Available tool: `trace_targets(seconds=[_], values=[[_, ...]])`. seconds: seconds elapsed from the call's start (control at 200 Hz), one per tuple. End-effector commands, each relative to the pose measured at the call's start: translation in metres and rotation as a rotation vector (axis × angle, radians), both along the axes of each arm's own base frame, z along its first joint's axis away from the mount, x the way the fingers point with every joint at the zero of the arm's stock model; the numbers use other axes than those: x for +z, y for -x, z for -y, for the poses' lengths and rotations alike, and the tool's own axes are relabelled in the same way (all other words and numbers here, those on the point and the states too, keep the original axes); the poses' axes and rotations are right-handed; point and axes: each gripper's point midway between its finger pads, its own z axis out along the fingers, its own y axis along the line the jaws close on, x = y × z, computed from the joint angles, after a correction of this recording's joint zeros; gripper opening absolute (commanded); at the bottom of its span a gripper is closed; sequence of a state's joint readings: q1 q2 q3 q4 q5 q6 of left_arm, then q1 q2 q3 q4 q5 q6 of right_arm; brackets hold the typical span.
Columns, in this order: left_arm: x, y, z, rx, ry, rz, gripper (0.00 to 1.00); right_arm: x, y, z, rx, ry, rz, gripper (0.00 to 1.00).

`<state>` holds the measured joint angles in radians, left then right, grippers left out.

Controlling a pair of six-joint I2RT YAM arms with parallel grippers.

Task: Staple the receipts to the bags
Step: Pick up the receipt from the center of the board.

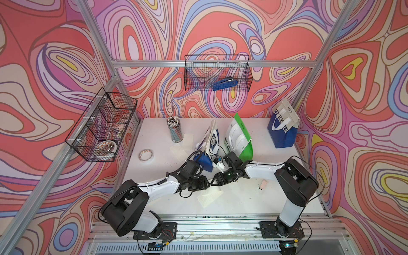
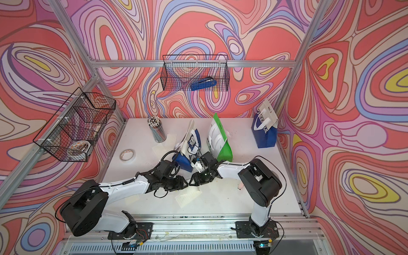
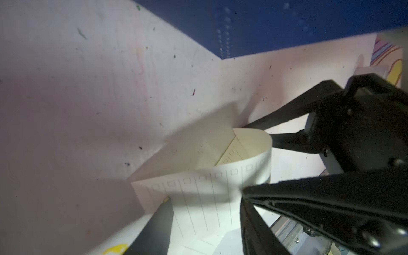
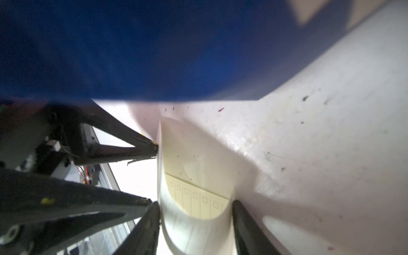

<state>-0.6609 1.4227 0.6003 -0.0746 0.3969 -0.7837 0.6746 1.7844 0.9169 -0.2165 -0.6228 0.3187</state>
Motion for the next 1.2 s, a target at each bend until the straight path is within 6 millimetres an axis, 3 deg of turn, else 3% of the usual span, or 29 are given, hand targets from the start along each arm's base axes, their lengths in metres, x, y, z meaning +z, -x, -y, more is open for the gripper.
trace_targets(seconds=[0.0,0.09,0.11,0.21,0.436,0.551,0.661,0.806,0.916,1.017,1.107,1.197], values=[[0.008,-0.001,0.002,-0.013,0.032,0.040,0.51,-0.002,0.001,0.000,0.005,0.018,0.004,0.45],[0.014,-0.001,-0.001,-0.006,0.040,0.067,0.51,-0.002,0.001,0.002,0.000,0.023,0.013,0.40],[0.015,0.000,-0.002,-0.003,0.039,0.074,0.52,0.008,-0.001,0.001,0.000,0.005,0.038,0.39],[0.028,-0.001,-0.010,0.001,0.026,0.132,0.54,0.020,-0.002,0.003,-0.008,-0.012,0.084,0.35],[0.067,0.000,-0.051,0.059,-0.081,0.284,0.61,0.054,-0.001,0.016,-0.016,-0.038,0.227,0.31],[0.104,-0.004,-0.072,0.127,-0.097,0.399,0.64,0.063,0.002,0.032,-0.030,0.008,0.292,0.30],[0.153,-0.014,-0.082,0.171,-0.086,0.556,0.72,0.078,0.000,0.043,-0.047,0.020,0.381,0.27],[0.223,-0.031,-0.073,0.141,-0.050,0.746,0.85,0.104,-0.002,0.049,-0.033,0.000,0.509,0.26],[0.255,-0.042,-0.057,0.071,-0.048,0.795,0.88,0.120,-0.005,0.055,-0.002,0.011,0.616,0.26],[0.260,-0.035,-0.037,-0.068,-0.014,0.776,0.85,0.144,-0.005,0.053,0.082,-0.013,0.758,0.25],[0.251,-0.019,-0.024,-0.178,0.050,0.739,0.80,0.169,0.001,0.050,0.176,-0.070,0.923,0.24],[0.244,0.016,-0.005,-0.396,0.181,0.767,0.83,0.187,0.010,0.046,0.275,-0.120,1.058,0.23]])
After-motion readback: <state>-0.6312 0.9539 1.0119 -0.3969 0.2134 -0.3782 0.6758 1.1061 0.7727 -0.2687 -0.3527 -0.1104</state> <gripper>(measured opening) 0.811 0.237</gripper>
